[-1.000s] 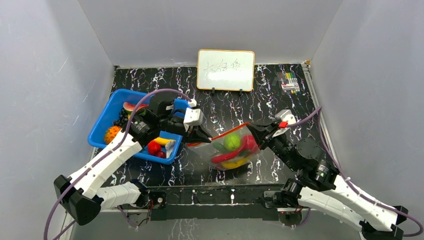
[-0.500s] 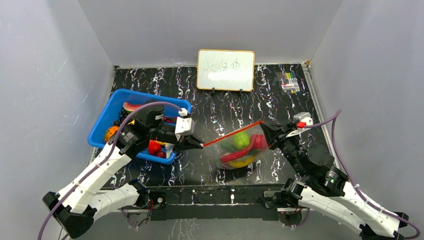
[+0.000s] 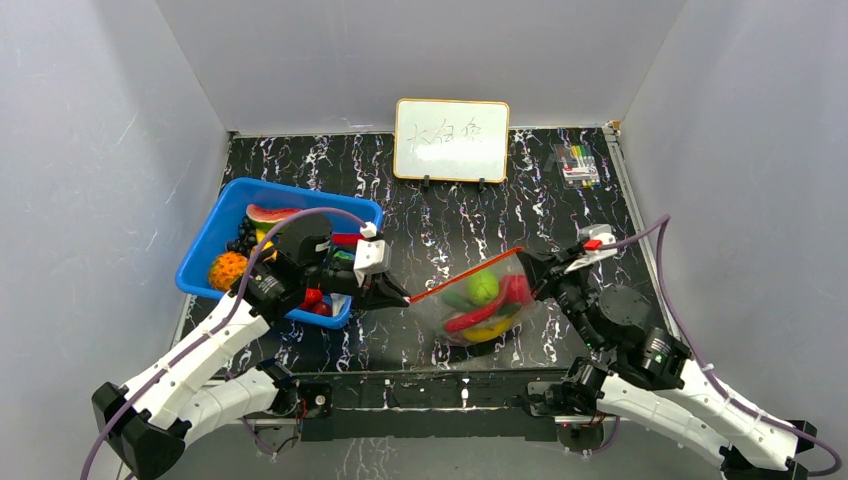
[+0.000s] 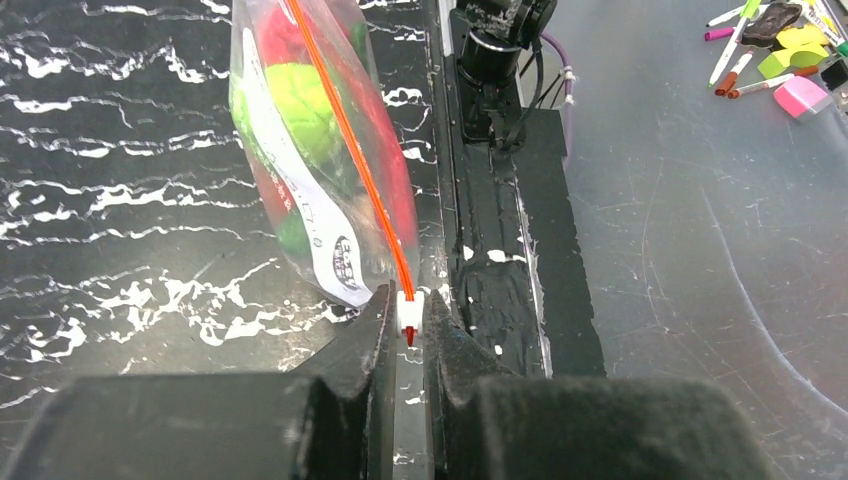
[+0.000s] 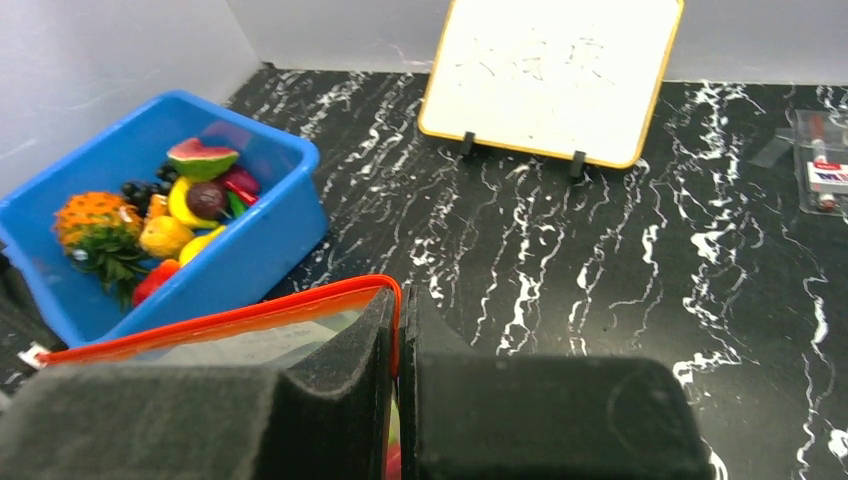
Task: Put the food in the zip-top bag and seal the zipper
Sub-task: Zip the zipper food storage bag at the center of the board, then place the zipper food storage bag at the center of the board, then reset both arms
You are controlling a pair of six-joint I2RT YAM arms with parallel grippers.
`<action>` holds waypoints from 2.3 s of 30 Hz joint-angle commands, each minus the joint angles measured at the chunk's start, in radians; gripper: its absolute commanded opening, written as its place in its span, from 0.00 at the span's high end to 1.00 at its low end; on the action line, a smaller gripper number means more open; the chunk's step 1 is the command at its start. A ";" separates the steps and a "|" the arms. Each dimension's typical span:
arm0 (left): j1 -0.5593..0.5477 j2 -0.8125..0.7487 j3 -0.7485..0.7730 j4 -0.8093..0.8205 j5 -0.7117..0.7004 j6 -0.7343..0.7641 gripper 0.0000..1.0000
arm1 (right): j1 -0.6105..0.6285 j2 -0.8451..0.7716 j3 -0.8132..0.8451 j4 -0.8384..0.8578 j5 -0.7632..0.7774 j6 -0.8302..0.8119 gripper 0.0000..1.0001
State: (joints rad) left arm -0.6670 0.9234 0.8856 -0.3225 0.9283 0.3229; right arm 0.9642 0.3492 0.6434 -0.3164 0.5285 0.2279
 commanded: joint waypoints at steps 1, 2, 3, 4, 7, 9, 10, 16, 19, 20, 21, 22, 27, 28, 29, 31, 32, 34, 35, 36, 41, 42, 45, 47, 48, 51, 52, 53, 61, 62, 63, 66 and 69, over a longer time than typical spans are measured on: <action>0.003 -0.030 -0.044 0.079 -0.001 -0.099 0.99 | -0.017 0.051 0.000 0.113 0.119 -0.037 1.00; 0.003 -0.030 -0.047 0.088 -0.047 -0.105 0.99 | -0.016 0.074 -0.006 0.134 0.125 -0.057 1.00; 0.002 -0.029 -0.050 0.102 -0.092 -0.124 0.99 | -0.017 0.102 -0.004 0.140 0.130 -0.077 1.00; 0.002 -0.028 -0.054 0.116 -0.140 -0.149 0.98 | -0.016 0.142 0.004 0.144 0.136 -0.101 1.00; 0.002 -0.013 -0.044 0.126 -0.287 -0.193 0.98 | -0.016 0.275 0.042 0.141 0.173 -0.147 1.00; 0.002 -0.006 -0.038 0.134 -0.346 -0.202 0.98 | -0.019 0.342 0.054 0.174 0.191 -0.178 1.00; 0.003 -0.004 -0.038 0.147 -0.380 -0.213 0.95 | -0.018 0.364 0.052 0.204 0.196 -0.191 1.00; 0.003 0.007 -0.016 0.187 -0.548 -0.277 0.70 | -0.107 0.492 0.038 0.357 0.143 -0.237 1.00; 0.003 -0.003 0.007 0.195 -0.634 -0.339 0.56 | -0.227 0.566 0.058 0.368 0.040 -0.200 1.00; 0.003 -0.009 0.010 0.196 -0.646 -0.352 0.52 | -0.256 0.586 0.061 0.379 0.007 -0.192 1.00; 0.003 -0.017 0.011 0.192 -0.660 -0.362 0.48 | -0.283 0.602 0.060 0.395 -0.016 -0.186 1.00; 0.003 -0.024 0.011 0.185 -0.674 -0.368 0.16 | -0.305 0.623 0.059 0.413 -0.033 -0.184 1.00; 0.003 -0.067 0.025 0.116 -0.807 -0.439 0.02 | -0.402 0.742 0.109 0.416 -0.095 -0.149 1.00; 0.003 -0.077 0.026 0.103 -0.840 -0.461 0.02 | -0.413 0.765 0.121 0.410 -0.093 -0.144 1.00; 0.003 -0.087 0.026 0.089 -0.883 -0.494 0.02 | -0.420 0.785 0.138 0.400 -0.092 -0.138 1.00; 0.003 -0.097 0.037 0.039 -0.959 -0.571 0.02 | -0.433 0.813 0.168 0.369 -0.079 -0.116 1.00; 0.002 -0.101 0.044 0.011 -0.976 -0.590 0.02 | -0.436 0.824 0.186 0.346 -0.066 -0.099 1.00; 0.003 -0.108 0.056 -0.026 -0.980 -0.592 0.02 | -0.439 0.835 0.211 0.302 -0.054 -0.071 0.98; 0.002 -0.110 0.062 -0.044 -0.978 -0.590 0.02 | -0.440 0.835 0.223 0.285 -0.065 -0.063 0.95; 0.003 -0.112 0.070 -0.058 -0.994 -0.593 0.02 | -0.440 0.833 0.236 0.266 -0.080 -0.055 0.92; 0.003 -0.121 0.106 -0.122 -1.118 -0.673 0.02 | -0.440 0.796 0.304 0.159 -0.194 -0.016 0.63; 0.003 -0.126 0.109 -0.123 -1.131 -0.681 0.02 | -0.440 0.786 0.313 0.141 -0.219 -0.014 0.56; 0.003 -0.126 0.131 -0.135 -1.140 -0.694 0.02 | -0.440 0.745 0.332 0.081 -0.270 -0.005 0.36; 0.003 -0.127 0.147 -0.138 -1.141 -0.713 0.02 | -0.440 0.707 0.347 0.032 -0.295 0.004 0.28; 0.003 -0.131 0.151 -0.130 -1.132 -0.713 0.02 | -0.440 0.685 0.352 0.015 -0.302 0.012 0.25; 0.003 -0.157 0.149 -0.084 -1.133 -0.705 0.02 | -0.440 0.617 0.358 -0.012 -0.346 0.046 0.04; 0.003 -0.167 0.148 -0.070 -1.132 -0.697 0.02 | -0.440 0.593 0.359 -0.021 -0.366 0.058 0.02; 0.003 -0.175 0.152 -0.060 -1.130 -0.691 0.02 | -0.440 0.571 0.361 -0.032 -0.385 0.068 0.02; 0.003 -0.162 0.219 -0.069 -1.139 -0.704 0.02 | -0.440 0.434 0.401 -0.132 -0.452 0.161 0.02; 0.002 -0.167 0.220 -0.065 -1.136 -0.707 0.02 | -0.440 0.413 0.399 -0.133 -0.464 0.179 0.02; 0.003 -0.173 0.217 -0.057 -1.125 -0.707 0.02 | -0.440 0.398 0.396 -0.133 -0.470 0.194 0.02; 0.002 -0.207 0.201 -0.023 -1.085 -0.704 0.02 | -0.440 0.365 0.374 -0.133 -0.488 0.243 0.02; 0.003 -0.226 0.180 -0.007 -1.078 -0.716 0.02 | -0.440 0.343 0.351 -0.139 -0.503 0.268 0.02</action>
State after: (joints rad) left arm -0.6659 0.7361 1.0706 -0.3809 -0.1757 -0.3805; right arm 0.5282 0.7200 0.9943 -0.4629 0.0654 0.4286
